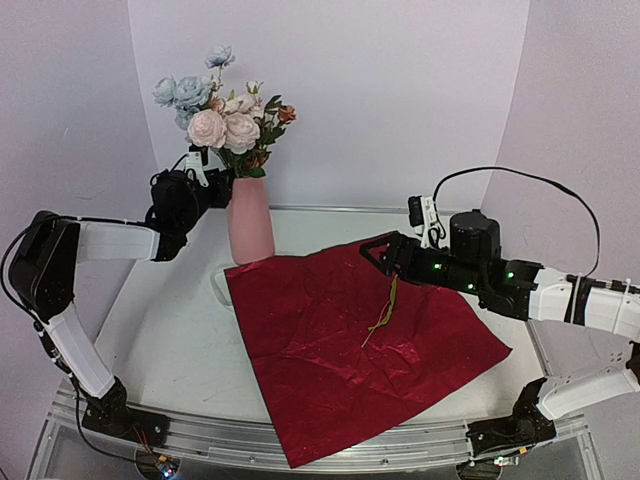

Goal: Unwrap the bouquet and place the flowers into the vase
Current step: Insert the fake flower into the vase.

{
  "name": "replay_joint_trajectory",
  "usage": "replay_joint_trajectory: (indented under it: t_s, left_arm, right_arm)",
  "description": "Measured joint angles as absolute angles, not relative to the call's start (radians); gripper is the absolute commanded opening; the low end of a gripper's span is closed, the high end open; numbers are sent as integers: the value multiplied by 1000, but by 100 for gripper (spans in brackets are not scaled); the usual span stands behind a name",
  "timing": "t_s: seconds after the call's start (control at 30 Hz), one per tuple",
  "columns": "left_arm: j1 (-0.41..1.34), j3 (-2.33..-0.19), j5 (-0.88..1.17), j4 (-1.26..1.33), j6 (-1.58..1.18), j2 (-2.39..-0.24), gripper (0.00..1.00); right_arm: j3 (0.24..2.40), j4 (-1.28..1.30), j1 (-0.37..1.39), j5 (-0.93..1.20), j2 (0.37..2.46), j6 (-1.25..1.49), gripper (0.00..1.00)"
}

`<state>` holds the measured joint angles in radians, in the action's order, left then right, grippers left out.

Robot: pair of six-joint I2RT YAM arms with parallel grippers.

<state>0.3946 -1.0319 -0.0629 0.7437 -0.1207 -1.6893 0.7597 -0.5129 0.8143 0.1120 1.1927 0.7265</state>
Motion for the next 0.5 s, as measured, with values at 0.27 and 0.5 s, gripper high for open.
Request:
replay_joint_trajectory:
  t_s: [0.27, 0.5]
  left_arm:
    - [397, -966, -119, 714, -187, -1556, 64]
    - [397, -874, -153, 691, -266, -1464, 73]
  right_arm:
    - [758, -514, 814, 112, 1193, 729, 75]
    - [758, -497, 814, 81, 1193, 741, 79]
